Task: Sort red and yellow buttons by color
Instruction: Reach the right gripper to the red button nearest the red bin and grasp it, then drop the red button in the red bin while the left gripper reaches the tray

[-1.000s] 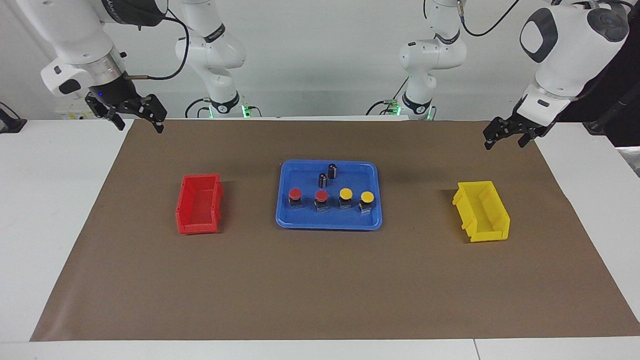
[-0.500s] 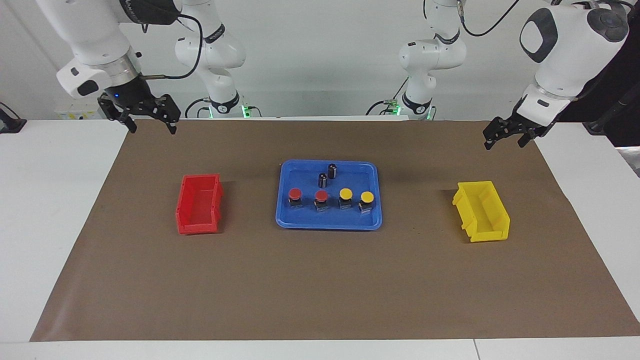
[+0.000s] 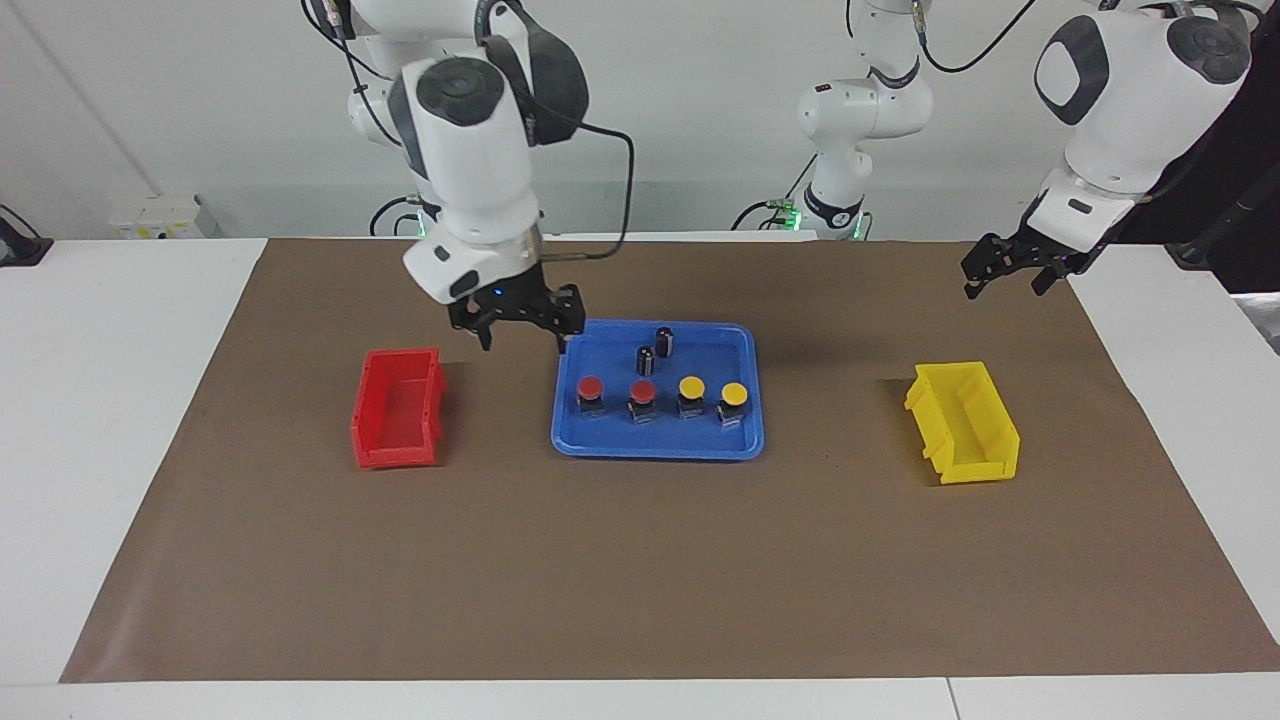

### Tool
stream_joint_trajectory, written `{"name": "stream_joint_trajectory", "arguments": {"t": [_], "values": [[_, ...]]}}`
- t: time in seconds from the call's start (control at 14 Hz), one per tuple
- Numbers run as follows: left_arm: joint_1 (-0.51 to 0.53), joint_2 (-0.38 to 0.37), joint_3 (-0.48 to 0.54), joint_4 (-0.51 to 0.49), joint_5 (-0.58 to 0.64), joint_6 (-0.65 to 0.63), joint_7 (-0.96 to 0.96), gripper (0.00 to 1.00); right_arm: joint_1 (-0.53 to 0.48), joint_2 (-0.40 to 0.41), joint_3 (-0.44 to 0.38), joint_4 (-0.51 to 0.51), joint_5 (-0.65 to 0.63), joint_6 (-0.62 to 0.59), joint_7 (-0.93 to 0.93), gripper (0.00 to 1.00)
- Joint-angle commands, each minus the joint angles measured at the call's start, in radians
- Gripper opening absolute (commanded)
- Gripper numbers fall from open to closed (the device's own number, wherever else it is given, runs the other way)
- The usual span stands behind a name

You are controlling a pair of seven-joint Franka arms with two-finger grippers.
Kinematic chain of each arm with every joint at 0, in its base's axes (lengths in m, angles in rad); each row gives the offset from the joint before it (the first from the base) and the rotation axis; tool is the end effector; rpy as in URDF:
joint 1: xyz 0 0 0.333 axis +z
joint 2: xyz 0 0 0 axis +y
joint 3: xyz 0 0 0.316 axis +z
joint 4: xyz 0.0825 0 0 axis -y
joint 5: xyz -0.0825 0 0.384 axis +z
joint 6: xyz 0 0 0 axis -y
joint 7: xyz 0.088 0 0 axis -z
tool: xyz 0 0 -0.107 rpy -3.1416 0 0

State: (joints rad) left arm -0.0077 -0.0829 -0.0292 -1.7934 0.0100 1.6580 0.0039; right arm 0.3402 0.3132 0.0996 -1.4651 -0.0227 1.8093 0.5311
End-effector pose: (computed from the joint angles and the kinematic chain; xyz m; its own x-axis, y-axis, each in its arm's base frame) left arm 0.5297 -0.0191 0.5715 0.9978 -0.0414 -0.0526 -0.0421 -0.9990 -0.0121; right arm 0.6012 0.2714 0.5064 0.9955 -0.0917 0.0238 -0.0912 -0.9956 -0.0237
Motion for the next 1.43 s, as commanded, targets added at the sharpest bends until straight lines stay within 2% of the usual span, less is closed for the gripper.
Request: {"name": "stream_joint_trajectory", "arguments": {"t": [0.0,0.07,0.21,0.36,0.5,0.79,1.0,1.36], "values": [[-0.003,-0.008,0.003,-0.003,-0.012,0.009,0.004,1.0,0.002,-0.11,0.003,-0.287,-0.003,0.213,0.017,1.0],[-0.002,-0.008,0.003,-0.003,-0.011,0.012,0.002,1.0,0.022,-0.126,0.003,-0.367,-0.003,0.276,0.021,1.0],[0.0,-0.009,0.002,-0.012,-0.013,0.037,0.001,1.0,0.019,-0.134,0.003,-0.418,-0.003,0.317,0.021,1.0],[0.006,-0.011,0.002,-0.017,-0.013,0.042,0.001,1.0,0.023,-0.147,0.005,-0.46,0.004,0.349,0.023,0.92],[0.008,-0.017,0.003,-0.029,-0.013,0.045,0.004,1.0,0.025,-0.167,0.005,-0.538,0.01,0.437,0.023,0.88],[0.009,-0.024,0.003,-0.047,-0.013,0.055,0.005,1.0,0.054,-0.132,0.005,-0.541,0.01,0.476,0.029,0.81],[0.015,-0.04,0.008,-0.083,-0.013,0.097,0.011,1.0,0.074,-0.095,0.005,-0.538,0.001,0.513,0.029,0.8],[0.023,-0.046,0.008,-0.095,-0.013,0.114,0.014,1.0,0.074,-0.091,0.005,-0.543,-0.002,0.518,0.017,0.74]]}}
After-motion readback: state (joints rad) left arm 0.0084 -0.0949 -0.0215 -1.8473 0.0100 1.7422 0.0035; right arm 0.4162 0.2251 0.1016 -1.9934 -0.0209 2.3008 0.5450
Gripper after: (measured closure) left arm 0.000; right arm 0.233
